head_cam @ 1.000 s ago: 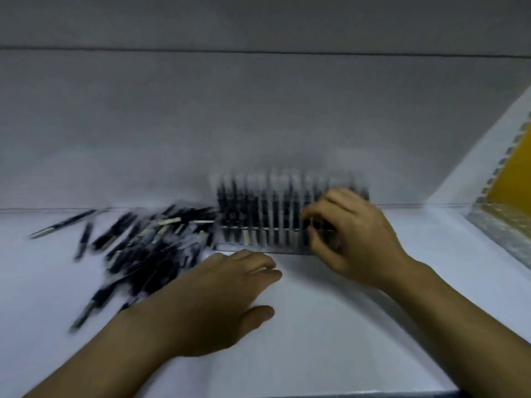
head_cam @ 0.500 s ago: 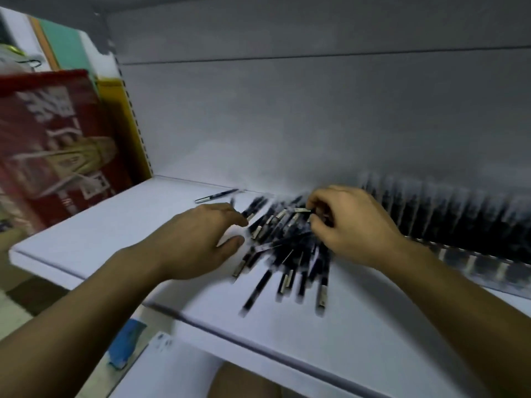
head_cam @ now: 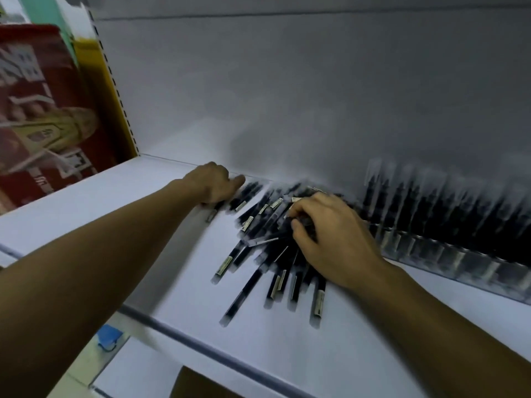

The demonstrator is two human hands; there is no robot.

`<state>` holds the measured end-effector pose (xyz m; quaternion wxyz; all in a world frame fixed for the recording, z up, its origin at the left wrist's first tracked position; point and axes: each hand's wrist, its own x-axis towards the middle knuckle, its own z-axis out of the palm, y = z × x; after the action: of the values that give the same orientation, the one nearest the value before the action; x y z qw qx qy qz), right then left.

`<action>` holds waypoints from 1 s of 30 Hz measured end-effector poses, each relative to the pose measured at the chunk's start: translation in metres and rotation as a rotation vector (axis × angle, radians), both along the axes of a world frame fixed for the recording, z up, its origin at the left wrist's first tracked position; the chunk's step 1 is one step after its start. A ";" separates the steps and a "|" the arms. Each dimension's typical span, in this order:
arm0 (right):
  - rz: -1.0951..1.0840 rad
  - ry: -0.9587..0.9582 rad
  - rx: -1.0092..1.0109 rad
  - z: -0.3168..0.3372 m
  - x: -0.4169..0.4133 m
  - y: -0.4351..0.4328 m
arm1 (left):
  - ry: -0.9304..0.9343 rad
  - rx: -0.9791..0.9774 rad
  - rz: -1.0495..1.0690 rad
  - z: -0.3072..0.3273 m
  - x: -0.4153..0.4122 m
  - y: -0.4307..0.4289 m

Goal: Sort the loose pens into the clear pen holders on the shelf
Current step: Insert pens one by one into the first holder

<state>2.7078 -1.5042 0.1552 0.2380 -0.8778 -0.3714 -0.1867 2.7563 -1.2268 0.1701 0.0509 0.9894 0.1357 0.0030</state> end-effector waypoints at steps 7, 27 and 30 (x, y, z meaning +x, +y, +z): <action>-0.014 0.040 -0.005 -0.006 0.000 0.001 | 0.260 -0.346 0.036 0.023 0.020 -0.044; 0.024 0.055 0.031 -0.014 -0.001 -0.001 | -0.079 -0.642 0.146 0.009 0.013 -0.027; 0.022 0.043 0.018 -0.014 -0.001 0.000 | -0.291 -0.859 0.122 0.016 0.002 -0.024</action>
<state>2.7066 -1.5047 0.1409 0.2558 -0.8753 -0.3741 -0.1687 2.7586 -1.2509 0.1863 0.4747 0.8582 0.1741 0.0885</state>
